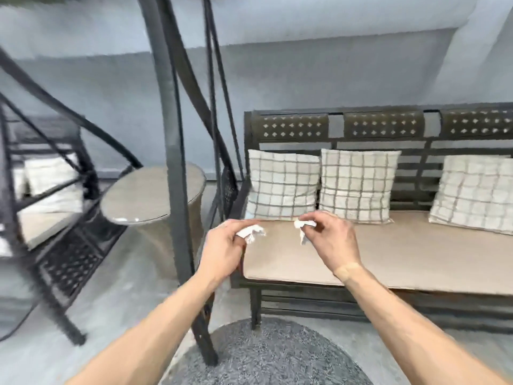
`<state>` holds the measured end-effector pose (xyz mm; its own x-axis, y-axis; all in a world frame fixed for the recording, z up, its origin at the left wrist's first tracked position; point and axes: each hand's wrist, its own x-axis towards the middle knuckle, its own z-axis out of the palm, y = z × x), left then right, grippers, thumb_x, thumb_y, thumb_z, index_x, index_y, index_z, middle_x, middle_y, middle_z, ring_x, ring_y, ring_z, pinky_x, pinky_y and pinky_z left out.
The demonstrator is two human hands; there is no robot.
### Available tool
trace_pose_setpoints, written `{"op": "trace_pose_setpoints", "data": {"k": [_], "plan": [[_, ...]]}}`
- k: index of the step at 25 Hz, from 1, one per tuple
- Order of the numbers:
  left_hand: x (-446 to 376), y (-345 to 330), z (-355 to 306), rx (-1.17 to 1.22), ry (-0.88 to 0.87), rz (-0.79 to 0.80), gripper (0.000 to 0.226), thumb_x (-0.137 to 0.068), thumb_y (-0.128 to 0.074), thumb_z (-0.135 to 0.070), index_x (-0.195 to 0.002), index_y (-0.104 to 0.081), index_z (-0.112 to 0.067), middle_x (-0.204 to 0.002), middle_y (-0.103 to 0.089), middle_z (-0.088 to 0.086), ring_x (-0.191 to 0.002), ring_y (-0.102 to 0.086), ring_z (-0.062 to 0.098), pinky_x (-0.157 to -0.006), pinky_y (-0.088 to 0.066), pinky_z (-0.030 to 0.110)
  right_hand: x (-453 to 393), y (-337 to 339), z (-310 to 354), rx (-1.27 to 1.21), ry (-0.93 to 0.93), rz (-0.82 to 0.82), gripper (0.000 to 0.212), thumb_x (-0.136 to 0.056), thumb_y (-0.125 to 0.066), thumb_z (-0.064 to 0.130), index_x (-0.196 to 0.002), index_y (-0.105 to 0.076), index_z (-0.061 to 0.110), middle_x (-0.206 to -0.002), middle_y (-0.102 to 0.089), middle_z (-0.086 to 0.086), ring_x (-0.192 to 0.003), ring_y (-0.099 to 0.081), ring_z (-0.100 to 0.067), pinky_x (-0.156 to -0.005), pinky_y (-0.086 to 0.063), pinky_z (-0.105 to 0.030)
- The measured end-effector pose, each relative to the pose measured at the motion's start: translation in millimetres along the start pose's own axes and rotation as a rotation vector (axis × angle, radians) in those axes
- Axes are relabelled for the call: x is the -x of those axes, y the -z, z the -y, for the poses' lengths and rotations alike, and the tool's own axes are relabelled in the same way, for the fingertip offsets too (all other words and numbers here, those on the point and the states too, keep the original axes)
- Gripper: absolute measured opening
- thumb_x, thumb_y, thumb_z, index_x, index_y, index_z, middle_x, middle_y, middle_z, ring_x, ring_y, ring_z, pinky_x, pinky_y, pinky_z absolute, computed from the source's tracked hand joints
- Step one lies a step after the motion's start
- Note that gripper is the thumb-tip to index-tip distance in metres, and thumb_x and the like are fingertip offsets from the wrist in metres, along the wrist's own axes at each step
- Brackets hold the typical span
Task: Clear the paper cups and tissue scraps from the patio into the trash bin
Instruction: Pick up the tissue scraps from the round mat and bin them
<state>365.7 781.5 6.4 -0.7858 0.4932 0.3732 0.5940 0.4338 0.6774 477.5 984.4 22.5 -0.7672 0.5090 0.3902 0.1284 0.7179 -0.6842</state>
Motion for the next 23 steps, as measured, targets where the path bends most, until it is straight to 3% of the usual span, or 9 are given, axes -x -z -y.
{"op": "trace_pose_setpoints", "data": {"k": [4,11,14,16,23], "plan": [[36.5,78.2,33.3,-0.114,0.168,-0.188,0.044,-0.079,-0.060,0.002,-0.101,-0.069,-0.036,-0.093,-0.066,-0.023,-0.087,-0.057,-0.006,-0.075,-0.037,0.001,1.8,-53.9,54.5,-0.081,0.166,0.112,0.023,-0.077,-0.070,0.009,-0.088,-0.075,0.028,-0.090,-0.069,0.017,-0.078,-0.054,0.004,-0.073,-0.032,0.000],[154.7,215.6,78.7,-0.219,0.383,-0.487,0.020,-0.090,-0.060,-0.019,-0.097,-0.059,-0.038,-0.077,-0.064,-0.022,-0.065,-0.057,-0.002,-0.059,-0.049,0.030,46.2,-145.9,174.2,-0.269,0.346,0.322,0.028,-0.074,-0.067,0.004,-0.084,-0.074,0.030,-0.087,-0.066,0.021,-0.084,-0.058,0.004,-0.076,-0.036,-0.002],[217.5,275.7,92.4,-0.269,0.448,-0.624,0.018,-0.092,-0.062,-0.021,-0.098,-0.055,-0.036,-0.078,-0.067,-0.010,-0.072,-0.062,0.009,-0.067,-0.051,0.037,86.2,-184.8,243.4,-0.340,0.457,0.418,0.028,-0.074,-0.067,0.004,-0.084,-0.074,0.029,-0.088,-0.069,0.017,-0.084,-0.062,-0.001,-0.079,-0.046,-0.016],[266.8,317.7,101.9,-0.317,0.498,-0.690,0.018,-0.093,-0.060,-0.021,-0.098,-0.052,-0.037,-0.073,-0.066,-0.006,-0.069,-0.063,0.016,-0.064,-0.052,0.040,121.2,-208.7,292.3,-0.362,0.557,0.459,0.026,-0.074,-0.067,0.004,-0.084,-0.074,0.027,-0.090,-0.071,0.015,-0.085,-0.064,-0.004,-0.079,-0.048,-0.023],[452.8,443.8,125.3,-0.370,0.710,-0.952,0.024,-0.094,-0.057,-0.020,-0.106,-0.051,-0.041,-0.075,-0.069,0.002,-0.067,-0.067,0.026,-0.068,-0.053,0.045,265.4,-272.7,452.9,-0.442,0.819,0.635,0.025,-0.075,-0.070,0.005,-0.089,-0.074,0.026,-0.093,-0.071,0.012,-0.087,-0.065,-0.007,-0.079,-0.050,-0.026]]}}
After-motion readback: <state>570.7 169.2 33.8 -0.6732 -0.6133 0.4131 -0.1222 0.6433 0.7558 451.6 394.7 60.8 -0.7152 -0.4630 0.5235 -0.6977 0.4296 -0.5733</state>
